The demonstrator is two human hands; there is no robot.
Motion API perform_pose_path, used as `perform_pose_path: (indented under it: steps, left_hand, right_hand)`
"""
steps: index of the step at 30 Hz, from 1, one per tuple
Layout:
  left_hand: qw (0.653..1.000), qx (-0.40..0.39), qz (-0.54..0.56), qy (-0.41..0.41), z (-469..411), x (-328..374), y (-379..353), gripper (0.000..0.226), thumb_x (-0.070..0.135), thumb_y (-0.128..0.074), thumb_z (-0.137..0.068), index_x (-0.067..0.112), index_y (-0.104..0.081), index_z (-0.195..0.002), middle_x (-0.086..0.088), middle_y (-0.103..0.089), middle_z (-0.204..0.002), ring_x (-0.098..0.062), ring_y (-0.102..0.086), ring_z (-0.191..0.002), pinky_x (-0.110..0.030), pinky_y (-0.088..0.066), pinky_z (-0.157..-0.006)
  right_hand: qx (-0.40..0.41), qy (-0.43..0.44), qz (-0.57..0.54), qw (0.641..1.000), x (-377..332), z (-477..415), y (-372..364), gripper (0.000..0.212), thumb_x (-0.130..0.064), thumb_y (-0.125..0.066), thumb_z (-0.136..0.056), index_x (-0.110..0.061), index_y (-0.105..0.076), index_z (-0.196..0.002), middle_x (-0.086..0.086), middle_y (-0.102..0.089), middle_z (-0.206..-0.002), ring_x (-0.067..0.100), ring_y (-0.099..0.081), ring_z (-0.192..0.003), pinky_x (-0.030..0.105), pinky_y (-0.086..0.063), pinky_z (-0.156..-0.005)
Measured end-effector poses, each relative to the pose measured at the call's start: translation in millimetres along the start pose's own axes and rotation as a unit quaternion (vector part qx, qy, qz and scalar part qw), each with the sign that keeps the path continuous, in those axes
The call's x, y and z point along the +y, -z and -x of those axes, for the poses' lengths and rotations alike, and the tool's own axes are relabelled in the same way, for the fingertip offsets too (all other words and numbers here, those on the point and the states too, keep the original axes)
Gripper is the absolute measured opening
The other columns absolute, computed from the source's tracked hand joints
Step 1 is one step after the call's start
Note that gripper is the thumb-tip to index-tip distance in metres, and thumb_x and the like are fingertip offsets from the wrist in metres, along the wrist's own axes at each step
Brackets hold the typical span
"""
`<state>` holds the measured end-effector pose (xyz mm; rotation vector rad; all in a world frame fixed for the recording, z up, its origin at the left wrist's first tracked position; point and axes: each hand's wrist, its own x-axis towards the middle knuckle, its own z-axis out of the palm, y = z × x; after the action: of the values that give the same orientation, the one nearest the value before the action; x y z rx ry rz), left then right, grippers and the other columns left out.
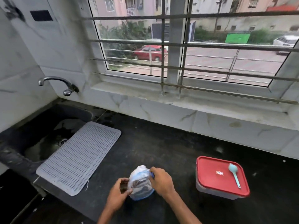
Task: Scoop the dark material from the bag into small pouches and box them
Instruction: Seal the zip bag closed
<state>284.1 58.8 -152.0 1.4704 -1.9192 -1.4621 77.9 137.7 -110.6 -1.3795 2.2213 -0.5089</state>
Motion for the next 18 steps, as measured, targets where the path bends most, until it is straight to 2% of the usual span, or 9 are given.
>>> perform_pose_path:
  steps: [2, 4, 7, 9, 11, 12, 14, 16, 18]
  left_hand:
    - [1.000, 0.001, 0.017, -0.021, -8, 5, -2, 0.036, -0.001, -0.084, -0.068, 0.018, -0.066, -0.093, 0.008, -0.075, -0.096, -0.017, -0.072, -0.086, -0.031, -0.058, -0.080]
    - [0.999, -0.007, 0.040, -0.014, -15, 15, -4, 0.032, 0.007, -0.086, -0.065, 0.010, -0.066, -0.089, 0.000, -0.076, -0.087, -0.020, -0.071, -0.077, -0.032, -0.058, -0.073]
    - [0.999, 0.022, 0.027, -0.016, -20, 37, -13, 0.021, 0.008, -0.085, -0.069, 0.013, -0.065, -0.072, -0.003, -0.071, -0.068, -0.016, -0.062, -0.062, -0.027, -0.051, -0.061]
    - [0.997, 0.072, 0.011, -0.021, -21, 58, -20, 0.032, -0.004, -0.077, -0.072, 0.014, -0.053, -0.062, 0.000, -0.059, -0.056, -0.015, -0.050, -0.056, -0.022, -0.041, -0.054]
    - [0.988, 0.150, -0.018, -0.033, -19, 82, -25, 0.038, -0.010, -0.067, -0.069, 0.017, -0.042, -0.060, 0.003, -0.051, -0.055, -0.017, -0.041, -0.055, -0.031, -0.038, -0.055]
    - [0.981, 0.185, -0.036, -0.045, -17, 93, -26, 0.037, -0.012, -0.063, -0.067, 0.016, -0.041, -0.061, 0.003, -0.050, -0.057, -0.020, -0.042, -0.055, -0.036, -0.037, -0.056]
    - [0.971, 0.225, -0.042, -0.072, -15, 111, -28, 0.033, -0.015, -0.059, -0.065, 0.015, -0.046, -0.069, 0.002, -0.054, -0.062, -0.025, -0.047, -0.058, -0.037, -0.035, -0.058]
    - [0.967, 0.251, 0.005, -0.055, -14, 125, -32, 0.028, -0.012, -0.060, -0.070, 0.013, -0.052, -0.081, -0.001, -0.058, -0.069, -0.028, -0.051, -0.062, -0.036, -0.035, -0.059]
    - [0.965, 0.255, 0.066, -0.015, -15, 136, -38, 0.020, -0.009, -0.057, -0.078, 0.008, -0.055, -0.087, -0.006, -0.060, -0.075, -0.029, -0.054, -0.069, -0.035, -0.036, -0.061]
  right_hand:
    - [0.042, -0.036, -0.053, 0.997, -3, -2, 4, 0.013, -0.027, -0.056, -0.086, -0.017, -0.059, -0.093, 0.004, -0.070, -0.089, 0.028, -0.067, -0.089, 0.037, -0.050, -0.073]
    - [0.071, -0.075, -0.124, 0.987, -2, -4, 17, 0.006, -0.020, -0.061, -0.080, -0.020, -0.060, -0.085, -0.003, -0.065, -0.075, 0.018, -0.066, -0.073, 0.036, -0.052, -0.069]
    - [0.093, -0.112, -0.177, 0.973, 3, -4, 34, 0.015, -0.010, -0.060, -0.074, -0.024, -0.054, -0.076, -0.002, -0.063, -0.069, 0.011, -0.065, -0.057, 0.036, -0.056, -0.054]
    - [0.116, -0.128, -0.195, 0.966, 10, -3, 38, 0.018, -0.009, -0.057, -0.070, -0.024, -0.049, -0.071, 0.003, -0.063, -0.065, 0.014, -0.066, -0.053, 0.041, -0.056, -0.051]
    - [0.136, -0.135, -0.143, 0.971, 11, 2, 44, 0.012, -0.015, -0.055, -0.070, -0.023, -0.046, -0.070, 0.003, -0.065, -0.065, 0.018, -0.067, -0.057, 0.041, -0.056, -0.056]
    - [0.136, -0.128, -0.084, 0.979, 10, 5, 46, 0.008, -0.019, -0.054, -0.073, -0.023, -0.047, -0.072, 0.003, -0.068, -0.069, 0.021, -0.069, -0.065, 0.038, -0.054, -0.059]
    - [0.148, -0.109, 0.043, 0.982, 5, 13, 51, 0.006, -0.020, -0.050, -0.086, -0.023, -0.052, -0.081, 0.003, -0.070, -0.080, 0.028, -0.068, -0.078, 0.034, -0.043, -0.062]
    - [0.200, -0.080, 0.063, 0.974, 5, 19, 49, 0.013, -0.019, -0.053, -0.089, -0.025, -0.046, -0.080, 0.004, -0.069, -0.074, 0.030, -0.066, -0.069, 0.037, -0.040, -0.057]
    - [0.226, -0.051, 0.028, 0.972, 7, 24, 49, 0.026, -0.019, -0.058, -0.085, -0.028, -0.035, -0.077, 0.004, -0.065, -0.065, 0.027, -0.058, -0.055, 0.040, -0.044, -0.052]
